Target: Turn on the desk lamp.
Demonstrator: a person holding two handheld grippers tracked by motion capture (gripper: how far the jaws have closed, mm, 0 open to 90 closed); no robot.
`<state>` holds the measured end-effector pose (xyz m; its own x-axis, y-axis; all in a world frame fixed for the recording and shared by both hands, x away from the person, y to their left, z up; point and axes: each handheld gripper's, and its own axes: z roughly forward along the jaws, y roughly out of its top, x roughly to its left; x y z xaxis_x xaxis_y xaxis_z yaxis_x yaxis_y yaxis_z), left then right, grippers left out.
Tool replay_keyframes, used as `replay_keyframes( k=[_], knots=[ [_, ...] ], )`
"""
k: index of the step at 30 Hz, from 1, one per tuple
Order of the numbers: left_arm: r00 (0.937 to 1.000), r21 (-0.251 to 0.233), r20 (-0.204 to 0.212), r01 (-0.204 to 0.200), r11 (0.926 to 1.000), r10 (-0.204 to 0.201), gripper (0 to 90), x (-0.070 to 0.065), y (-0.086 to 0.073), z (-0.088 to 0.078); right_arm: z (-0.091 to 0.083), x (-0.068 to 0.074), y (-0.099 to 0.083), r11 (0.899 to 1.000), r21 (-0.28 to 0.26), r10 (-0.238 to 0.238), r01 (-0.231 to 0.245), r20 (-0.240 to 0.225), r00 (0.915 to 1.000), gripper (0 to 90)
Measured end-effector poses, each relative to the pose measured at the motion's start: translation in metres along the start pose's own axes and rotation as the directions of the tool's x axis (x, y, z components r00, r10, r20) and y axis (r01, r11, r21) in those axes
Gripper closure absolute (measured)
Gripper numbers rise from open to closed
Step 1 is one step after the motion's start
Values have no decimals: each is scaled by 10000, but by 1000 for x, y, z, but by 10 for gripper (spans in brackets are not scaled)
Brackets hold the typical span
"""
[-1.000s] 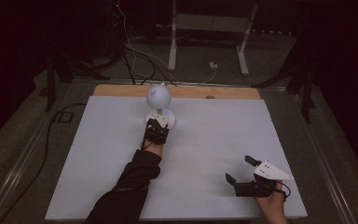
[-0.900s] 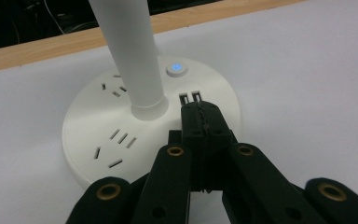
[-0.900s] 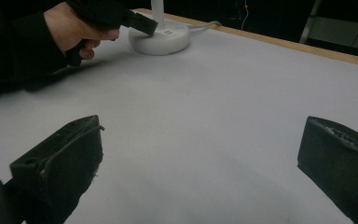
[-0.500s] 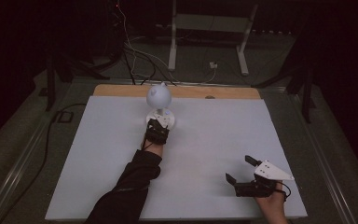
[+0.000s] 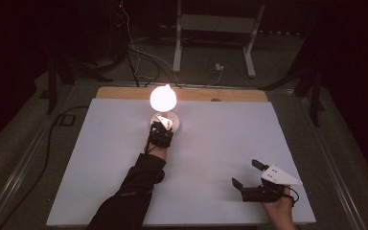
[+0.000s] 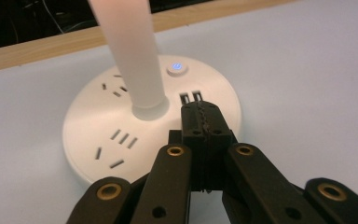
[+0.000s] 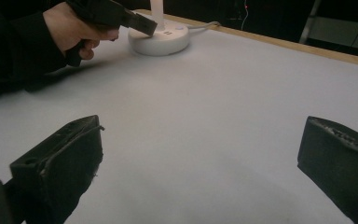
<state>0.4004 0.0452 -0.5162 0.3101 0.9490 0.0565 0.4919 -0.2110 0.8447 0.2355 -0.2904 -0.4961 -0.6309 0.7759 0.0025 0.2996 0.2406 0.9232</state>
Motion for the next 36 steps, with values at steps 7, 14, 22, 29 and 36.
replay_keyframes(
  k=[7,14,22,29,36],
  knots=[
    [9995,42,68,319,9995,-320,739,-3,4,-7,0,0,0,10000,4,5,-5,-13,10000,0],
    [9986,268,265,460,9986,-467,416,-5,9,-11,0,0,0,10000,9,51,-51,0,10000,0],
    [9934,837,952,558,9949,-637,169,-3,11,-14,0,0,0,10000,-39,57,-57,-16,10000,0],
    [9862,877,1480,614,9943,-739,38,-1,13,-21,0,0,0,10000,-22,68,-68,-16,10000,0],
    [9753,936,2023,715,9930,-893,4,5,19,-31,0,-1,0,9999,-52,90,-90,-19,10000,0]
  ],
)
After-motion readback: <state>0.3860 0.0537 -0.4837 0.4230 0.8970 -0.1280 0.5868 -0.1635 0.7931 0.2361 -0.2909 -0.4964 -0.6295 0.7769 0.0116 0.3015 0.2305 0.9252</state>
